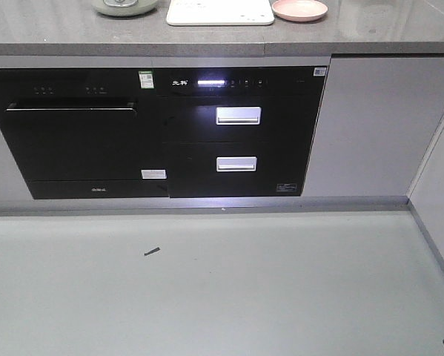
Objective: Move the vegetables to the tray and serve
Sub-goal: 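Drive the base toward the counter with the pot and tray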
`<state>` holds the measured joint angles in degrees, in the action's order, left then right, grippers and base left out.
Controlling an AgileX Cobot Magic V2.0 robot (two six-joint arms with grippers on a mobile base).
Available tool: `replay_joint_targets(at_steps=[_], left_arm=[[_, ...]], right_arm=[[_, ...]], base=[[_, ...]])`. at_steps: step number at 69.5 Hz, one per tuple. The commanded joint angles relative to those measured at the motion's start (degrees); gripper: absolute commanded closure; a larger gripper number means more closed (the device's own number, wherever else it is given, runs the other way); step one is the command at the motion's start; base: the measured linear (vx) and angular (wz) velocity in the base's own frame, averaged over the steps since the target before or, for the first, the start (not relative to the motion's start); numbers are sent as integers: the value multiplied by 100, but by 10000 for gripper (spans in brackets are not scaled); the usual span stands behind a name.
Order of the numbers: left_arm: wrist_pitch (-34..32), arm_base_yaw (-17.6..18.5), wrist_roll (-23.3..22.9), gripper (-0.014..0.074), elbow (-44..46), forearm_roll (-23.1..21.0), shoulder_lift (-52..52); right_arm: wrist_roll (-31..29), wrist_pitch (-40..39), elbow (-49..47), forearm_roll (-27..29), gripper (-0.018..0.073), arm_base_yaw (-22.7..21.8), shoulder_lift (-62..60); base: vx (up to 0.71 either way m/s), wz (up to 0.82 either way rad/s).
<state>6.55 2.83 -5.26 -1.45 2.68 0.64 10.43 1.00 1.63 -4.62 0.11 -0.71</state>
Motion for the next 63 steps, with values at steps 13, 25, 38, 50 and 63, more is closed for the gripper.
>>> replay_joint_targets(at_steps=[13, 25, 38, 50, 63], left_arm=[[-415, -1, -44, 602, -126, 2, 25], [-415, -1, -44, 602, -126, 2, 25], [-415, -1, -44, 602, -126, 2, 25], [-415, -1, -44, 602, -126, 2, 25], [-415, -1, -44, 602, -126, 2, 25]], right_arm=[[-17, -436, 87, -12, 562, -29, -28], [-17, -436, 87, -12, 562, -29, -28], [-17, -436, 87, -12, 562, -29, -28], [-17, -436, 87, -12, 562, -29, -28], [-17, -436, 87, -12, 562, -29, -28]], base=[[10, -1], [11, -1], [11, -1], [11, -1], [9, -2]])
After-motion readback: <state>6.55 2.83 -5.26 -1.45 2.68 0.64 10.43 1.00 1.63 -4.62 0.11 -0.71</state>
